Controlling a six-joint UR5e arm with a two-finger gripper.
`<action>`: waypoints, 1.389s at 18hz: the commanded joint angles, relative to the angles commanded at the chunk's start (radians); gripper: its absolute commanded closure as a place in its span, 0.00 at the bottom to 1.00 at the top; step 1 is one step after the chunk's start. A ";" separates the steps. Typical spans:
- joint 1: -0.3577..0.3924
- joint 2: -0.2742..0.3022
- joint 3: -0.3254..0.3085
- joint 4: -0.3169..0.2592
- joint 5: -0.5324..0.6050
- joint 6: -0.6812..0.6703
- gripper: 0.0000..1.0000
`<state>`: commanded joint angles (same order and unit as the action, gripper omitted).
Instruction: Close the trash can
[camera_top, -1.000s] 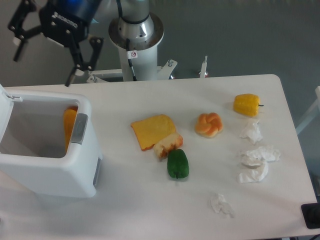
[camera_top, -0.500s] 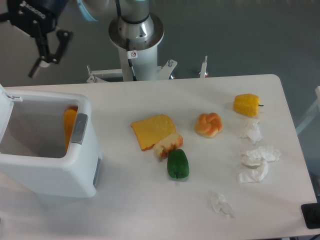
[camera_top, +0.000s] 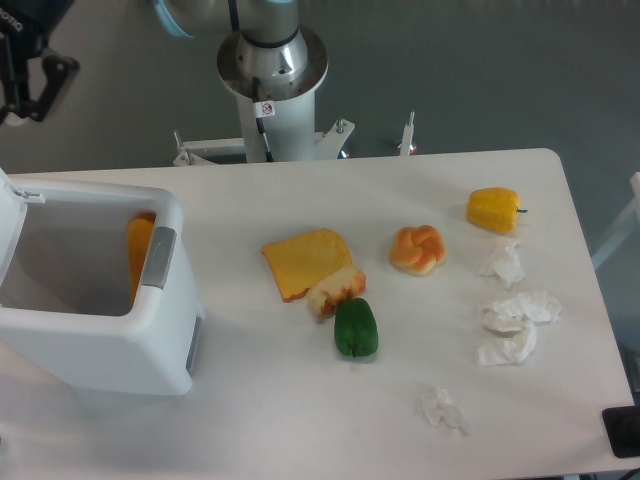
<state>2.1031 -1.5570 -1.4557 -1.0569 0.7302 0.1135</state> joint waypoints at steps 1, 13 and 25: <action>-0.003 0.000 0.000 0.000 0.000 0.000 0.00; -0.044 -0.003 -0.002 0.002 0.000 0.000 0.00; -0.077 -0.009 -0.003 0.002 -0.002 0.000 0.00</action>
<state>2.0264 -1.5662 -1.4588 -1.0554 0.7286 0.1135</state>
